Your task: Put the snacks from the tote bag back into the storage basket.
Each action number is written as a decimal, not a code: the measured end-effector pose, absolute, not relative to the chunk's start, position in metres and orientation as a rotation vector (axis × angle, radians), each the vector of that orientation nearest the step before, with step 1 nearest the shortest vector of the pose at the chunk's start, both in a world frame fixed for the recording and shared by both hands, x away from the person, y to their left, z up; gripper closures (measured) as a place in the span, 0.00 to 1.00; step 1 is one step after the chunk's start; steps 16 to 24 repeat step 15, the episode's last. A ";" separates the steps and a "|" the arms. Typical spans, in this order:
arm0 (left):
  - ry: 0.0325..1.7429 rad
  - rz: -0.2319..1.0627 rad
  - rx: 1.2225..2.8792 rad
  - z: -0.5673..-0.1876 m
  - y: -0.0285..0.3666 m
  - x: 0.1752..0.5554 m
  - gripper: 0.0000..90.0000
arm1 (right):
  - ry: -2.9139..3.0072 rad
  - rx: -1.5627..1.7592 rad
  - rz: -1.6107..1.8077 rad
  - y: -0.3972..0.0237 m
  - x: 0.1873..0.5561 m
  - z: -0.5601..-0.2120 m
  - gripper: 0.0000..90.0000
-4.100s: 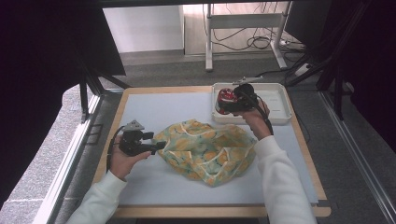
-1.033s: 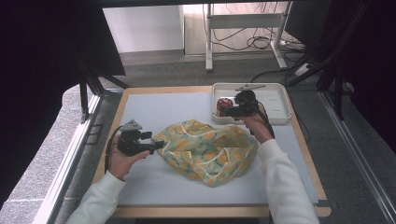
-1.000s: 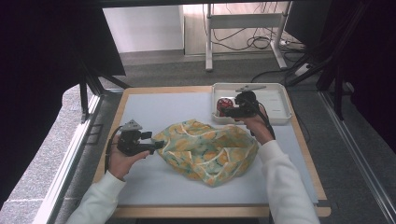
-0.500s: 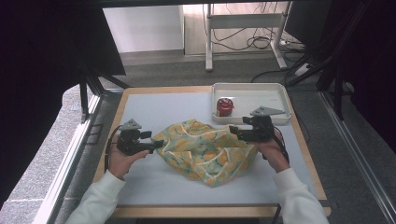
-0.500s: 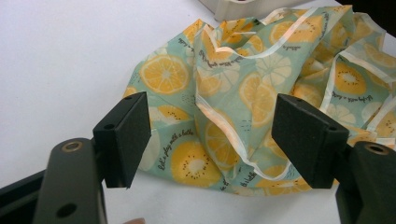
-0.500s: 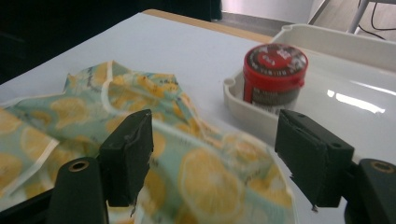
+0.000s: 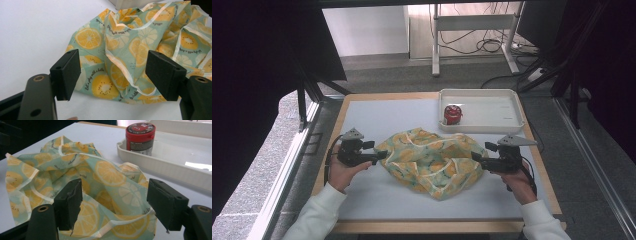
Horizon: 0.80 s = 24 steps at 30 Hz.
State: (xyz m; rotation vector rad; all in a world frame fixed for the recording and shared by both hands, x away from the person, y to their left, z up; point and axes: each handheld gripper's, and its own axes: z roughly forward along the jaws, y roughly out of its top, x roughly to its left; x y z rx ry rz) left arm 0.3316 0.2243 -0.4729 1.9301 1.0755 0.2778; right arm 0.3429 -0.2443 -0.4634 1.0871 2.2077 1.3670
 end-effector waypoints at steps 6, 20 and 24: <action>1.069 0.280 1.931 -0.472 0.224 0.331 0.32 | 2.208 1.070 1.368 -0.243 0.342 -0.464 0.32; 1.053 0.287 1.928 -0.472 0.222 0.331 0.32 | 2.192 1.076 1.372 -0.245 0.342 -0.466 0.31; 1.053 0.287 1.928 -0.472 0.222 0.331 0.32 | 2.192 1.076 1.372 -0.245 0.342 -0.466 0.31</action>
